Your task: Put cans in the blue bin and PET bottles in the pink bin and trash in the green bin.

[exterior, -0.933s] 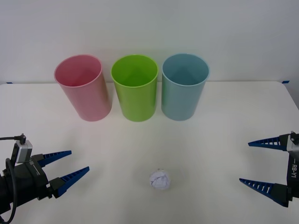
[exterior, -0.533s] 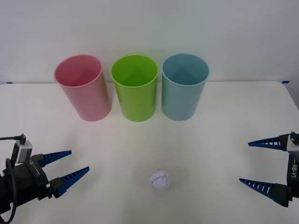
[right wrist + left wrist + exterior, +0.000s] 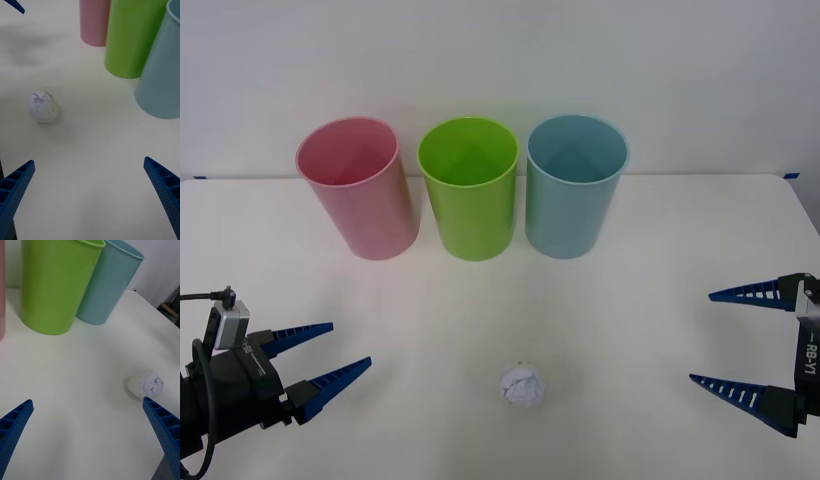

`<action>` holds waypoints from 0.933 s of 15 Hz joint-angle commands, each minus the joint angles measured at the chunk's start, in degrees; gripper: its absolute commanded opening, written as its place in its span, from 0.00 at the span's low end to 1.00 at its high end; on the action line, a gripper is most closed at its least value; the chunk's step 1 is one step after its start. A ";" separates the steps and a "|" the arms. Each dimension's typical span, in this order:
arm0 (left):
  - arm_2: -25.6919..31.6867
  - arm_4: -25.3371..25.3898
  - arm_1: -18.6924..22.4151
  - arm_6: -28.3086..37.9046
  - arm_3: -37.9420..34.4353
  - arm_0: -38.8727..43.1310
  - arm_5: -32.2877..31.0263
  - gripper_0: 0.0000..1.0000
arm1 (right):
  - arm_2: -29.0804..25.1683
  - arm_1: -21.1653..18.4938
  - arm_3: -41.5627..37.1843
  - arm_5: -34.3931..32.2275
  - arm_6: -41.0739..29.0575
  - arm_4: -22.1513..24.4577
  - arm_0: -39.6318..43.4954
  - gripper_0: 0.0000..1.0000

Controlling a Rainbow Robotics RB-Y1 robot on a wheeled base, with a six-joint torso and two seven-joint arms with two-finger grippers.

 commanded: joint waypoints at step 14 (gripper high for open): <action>0.00 0.00 0.00 0.00 0.00 -0.01 0.00 1.00 | 9.24 -14.13 -14.96 0.60 -26.16 7.71 -4.38 1.00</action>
